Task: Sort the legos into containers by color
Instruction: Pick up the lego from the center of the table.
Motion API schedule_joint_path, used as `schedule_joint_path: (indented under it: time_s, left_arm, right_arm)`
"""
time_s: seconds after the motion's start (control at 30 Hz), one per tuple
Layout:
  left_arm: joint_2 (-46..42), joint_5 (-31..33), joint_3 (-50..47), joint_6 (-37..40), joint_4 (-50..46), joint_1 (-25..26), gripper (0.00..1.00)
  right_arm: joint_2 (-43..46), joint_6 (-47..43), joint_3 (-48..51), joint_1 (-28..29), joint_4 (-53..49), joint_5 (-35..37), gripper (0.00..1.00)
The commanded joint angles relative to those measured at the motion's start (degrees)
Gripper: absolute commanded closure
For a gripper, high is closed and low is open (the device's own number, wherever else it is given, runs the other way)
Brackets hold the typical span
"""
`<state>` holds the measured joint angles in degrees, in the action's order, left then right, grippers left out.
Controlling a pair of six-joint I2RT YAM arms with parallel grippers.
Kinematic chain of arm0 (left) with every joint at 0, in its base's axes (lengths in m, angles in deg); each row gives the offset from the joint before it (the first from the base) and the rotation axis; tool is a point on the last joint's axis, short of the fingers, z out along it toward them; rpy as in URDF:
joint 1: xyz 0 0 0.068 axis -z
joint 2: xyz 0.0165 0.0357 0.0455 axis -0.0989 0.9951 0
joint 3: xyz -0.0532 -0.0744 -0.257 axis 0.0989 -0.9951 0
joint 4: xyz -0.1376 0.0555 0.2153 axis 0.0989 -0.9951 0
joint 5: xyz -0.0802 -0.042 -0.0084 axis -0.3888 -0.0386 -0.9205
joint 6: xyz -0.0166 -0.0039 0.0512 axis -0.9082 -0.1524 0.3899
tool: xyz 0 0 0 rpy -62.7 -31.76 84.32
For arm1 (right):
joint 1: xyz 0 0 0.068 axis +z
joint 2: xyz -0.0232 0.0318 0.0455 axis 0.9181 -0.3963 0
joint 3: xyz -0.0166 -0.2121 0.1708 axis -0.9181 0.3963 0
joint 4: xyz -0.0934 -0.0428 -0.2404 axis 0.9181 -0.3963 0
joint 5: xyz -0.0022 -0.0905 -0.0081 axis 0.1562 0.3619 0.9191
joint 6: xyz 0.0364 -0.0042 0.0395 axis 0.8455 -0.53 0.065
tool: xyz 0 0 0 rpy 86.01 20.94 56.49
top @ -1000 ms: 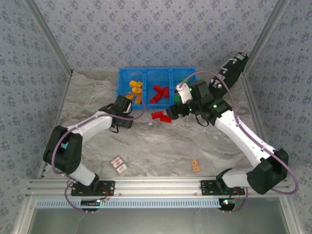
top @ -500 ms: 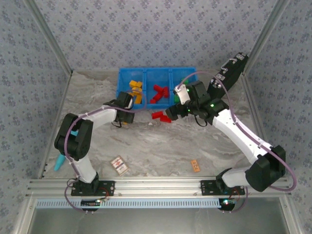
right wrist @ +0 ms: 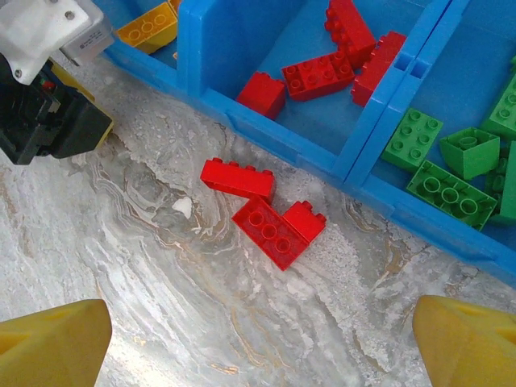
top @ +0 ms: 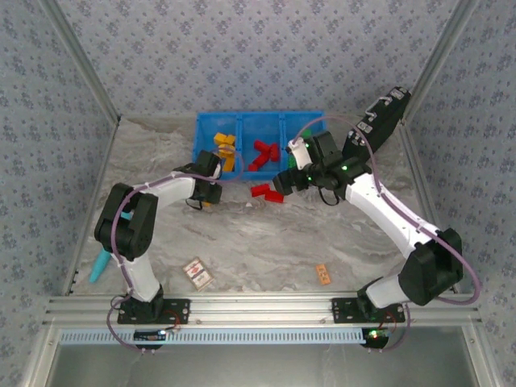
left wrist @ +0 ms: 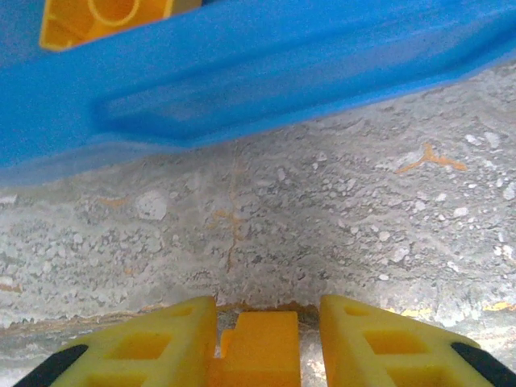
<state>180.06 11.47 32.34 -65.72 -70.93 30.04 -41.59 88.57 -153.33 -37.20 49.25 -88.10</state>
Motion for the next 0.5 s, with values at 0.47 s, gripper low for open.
schedule_joint_path:
  time_s: [0.47]
  left_arm:
    - [-7.10,-0.16,5.34,0.72,-5.33,-0.87,0.83]
  right_arm:
    - [-3.69,9.83,0.53,1.94,2.73,-2.22,0.02]
